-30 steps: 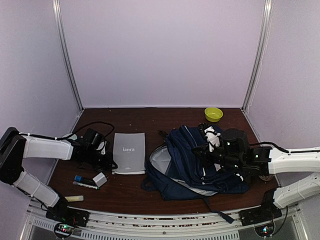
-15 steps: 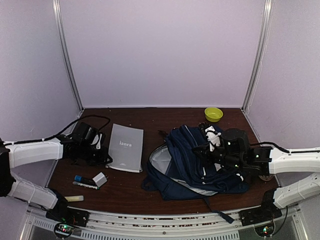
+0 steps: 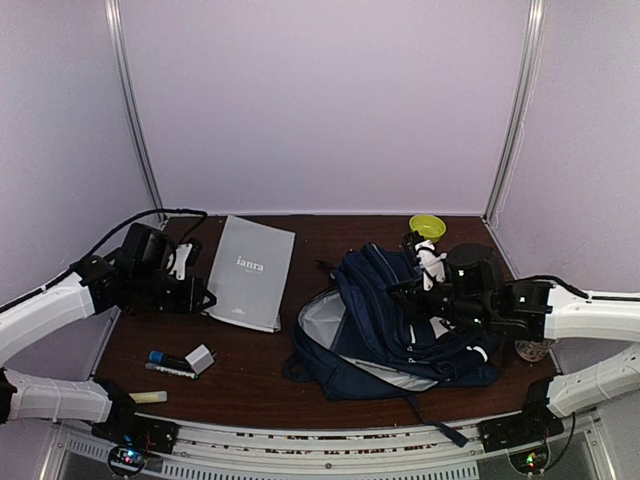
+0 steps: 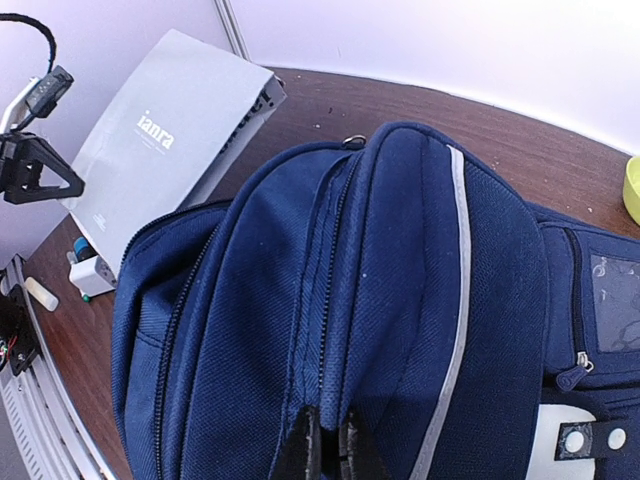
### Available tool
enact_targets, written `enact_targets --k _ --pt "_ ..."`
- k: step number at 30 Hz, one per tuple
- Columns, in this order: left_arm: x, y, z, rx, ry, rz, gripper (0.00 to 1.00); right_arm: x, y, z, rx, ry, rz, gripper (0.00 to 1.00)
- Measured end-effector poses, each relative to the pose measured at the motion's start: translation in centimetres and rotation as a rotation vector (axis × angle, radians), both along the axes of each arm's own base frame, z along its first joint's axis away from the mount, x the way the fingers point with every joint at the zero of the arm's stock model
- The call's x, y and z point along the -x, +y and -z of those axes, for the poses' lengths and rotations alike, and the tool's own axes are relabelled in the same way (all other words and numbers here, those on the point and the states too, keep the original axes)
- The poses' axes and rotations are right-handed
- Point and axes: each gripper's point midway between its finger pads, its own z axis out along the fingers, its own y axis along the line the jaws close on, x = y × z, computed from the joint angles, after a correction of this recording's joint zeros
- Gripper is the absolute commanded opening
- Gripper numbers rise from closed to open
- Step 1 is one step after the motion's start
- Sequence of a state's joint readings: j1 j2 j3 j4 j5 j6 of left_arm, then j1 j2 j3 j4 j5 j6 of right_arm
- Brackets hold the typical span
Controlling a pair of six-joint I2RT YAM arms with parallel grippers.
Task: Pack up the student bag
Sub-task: Pick up the book at the center of the board, then place the book in the largest pocket of the bag.
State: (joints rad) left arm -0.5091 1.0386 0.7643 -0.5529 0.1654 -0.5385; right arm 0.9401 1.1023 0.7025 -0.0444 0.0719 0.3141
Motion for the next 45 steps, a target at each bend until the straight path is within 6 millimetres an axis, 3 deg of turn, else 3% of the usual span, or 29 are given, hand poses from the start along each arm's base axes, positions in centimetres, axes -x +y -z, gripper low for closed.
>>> enact_targets --k 7,15,20,24,30,38,45 --pt "1.2 -1.2 -3.9 0.039 -0.053 0.110 0.00 0.1 -0.7 -1.0 0.009 0.003 0.016 0.00" --pt "3.6 -4.5 -6.1 0.084 -0.030 0.303 0.00 0.0 -1.2 -2.1 0.017 -0.010 0.035 0.00" --pt "6.0 -7.9 -5.1 0.066 0.033 0.476 0.00 -0.2 -1.6 -2.4 0.042 -0.019 0.046 0.00" --pt "6.9 -8.8 -3.8 0.034 0.080 0.533 0.00 -0.2 -2.0 -2.7 0.054 -0.023 0.056 0.00" --pt "7.7 -8.8 -2.5 -0.028 0.114 0.591 0.00 -0.3 -2.7 -3.6 0.062 -0.035 0.085 0.00" --pt "9.4 -8.0 -2.1 -0.052 0.139 0.639 0.00 -0.5 -3.4 -4.7 0.068 -0.048 0.117 0.00" --pt "11.0 -9.3 -0.9 -0.076 0.189 0.707 0.00 -0.2 -3.1 -5.4 0.076 -0.049 0.085 0.00"
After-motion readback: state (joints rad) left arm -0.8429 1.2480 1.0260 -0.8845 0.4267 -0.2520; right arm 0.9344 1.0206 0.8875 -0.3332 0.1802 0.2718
